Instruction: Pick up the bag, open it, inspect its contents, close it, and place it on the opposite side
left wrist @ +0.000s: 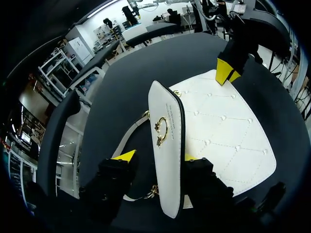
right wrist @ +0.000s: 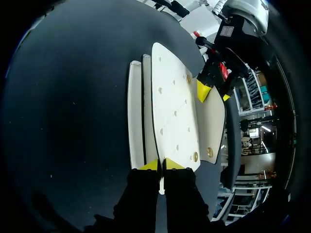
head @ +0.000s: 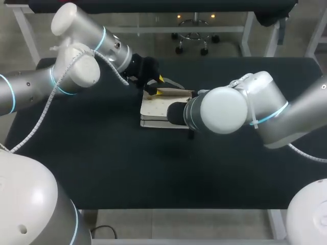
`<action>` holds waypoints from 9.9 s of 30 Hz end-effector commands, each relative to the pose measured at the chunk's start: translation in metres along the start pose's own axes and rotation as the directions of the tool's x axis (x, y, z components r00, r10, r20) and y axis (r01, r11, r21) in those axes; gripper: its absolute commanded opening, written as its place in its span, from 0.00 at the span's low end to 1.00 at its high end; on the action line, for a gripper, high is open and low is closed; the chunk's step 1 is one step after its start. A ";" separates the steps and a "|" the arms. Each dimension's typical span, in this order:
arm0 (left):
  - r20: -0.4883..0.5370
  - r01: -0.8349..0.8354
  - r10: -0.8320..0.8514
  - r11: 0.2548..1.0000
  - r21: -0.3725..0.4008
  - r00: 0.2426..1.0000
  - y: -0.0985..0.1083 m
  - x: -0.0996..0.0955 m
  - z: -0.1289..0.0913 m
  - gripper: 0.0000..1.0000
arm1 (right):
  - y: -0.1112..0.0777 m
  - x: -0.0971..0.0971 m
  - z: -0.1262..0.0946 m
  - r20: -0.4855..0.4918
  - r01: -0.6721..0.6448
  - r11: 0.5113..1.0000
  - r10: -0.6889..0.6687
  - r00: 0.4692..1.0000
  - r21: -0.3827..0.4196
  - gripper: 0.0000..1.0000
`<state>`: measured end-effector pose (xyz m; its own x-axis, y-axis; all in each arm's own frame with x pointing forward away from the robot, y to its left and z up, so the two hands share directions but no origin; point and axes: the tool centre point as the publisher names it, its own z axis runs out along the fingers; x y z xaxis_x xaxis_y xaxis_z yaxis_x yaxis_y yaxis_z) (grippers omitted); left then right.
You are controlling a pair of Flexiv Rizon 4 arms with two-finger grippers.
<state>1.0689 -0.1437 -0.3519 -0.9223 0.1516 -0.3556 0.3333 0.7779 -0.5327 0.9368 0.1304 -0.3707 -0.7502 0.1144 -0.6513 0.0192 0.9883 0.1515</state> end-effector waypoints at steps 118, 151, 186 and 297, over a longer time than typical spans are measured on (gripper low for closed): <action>0.051 0.092 -0.094 0.995 0.032 0.994 -0.063 0.001 -0.107 0.00 | 0.043 -0.101 -0.075 0.144 0.126 0.992 -0.120 0.982 -0.033 0.00; 0.074 0.096 -0.099 0.994 0.050 0.992 -0.075 0.009 -0.118 0.00 | 0.046 -0.106 -0.037 0.101 0.123 0.992 -0.126 0.987 0.034 0.00; 0.114 0.097 -0.105 0.993 0.072 0.988 -0.084 0.007 -0.126 0.00 | 0.042 -0.082 -0.041 0.081 0.125 0.992 -0.127 0.989 0.027 0.00; 0.111 0.110 -0.127 0.982 0.152 0.986 -0.079 0.010 -0.127 0.00 | 0.055 -0.095 -0.061 0.168 0.109 0.993 -0.116 0.979 0.048 0.00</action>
<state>1.0130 -0.1278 -0.2183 -0.9326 -0.0140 -0.3607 0.2514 0.6918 -0.6769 0.9612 0.1642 -0.2503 -0.6240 0.0136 -0.7813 -0.0337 0.9985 0.0443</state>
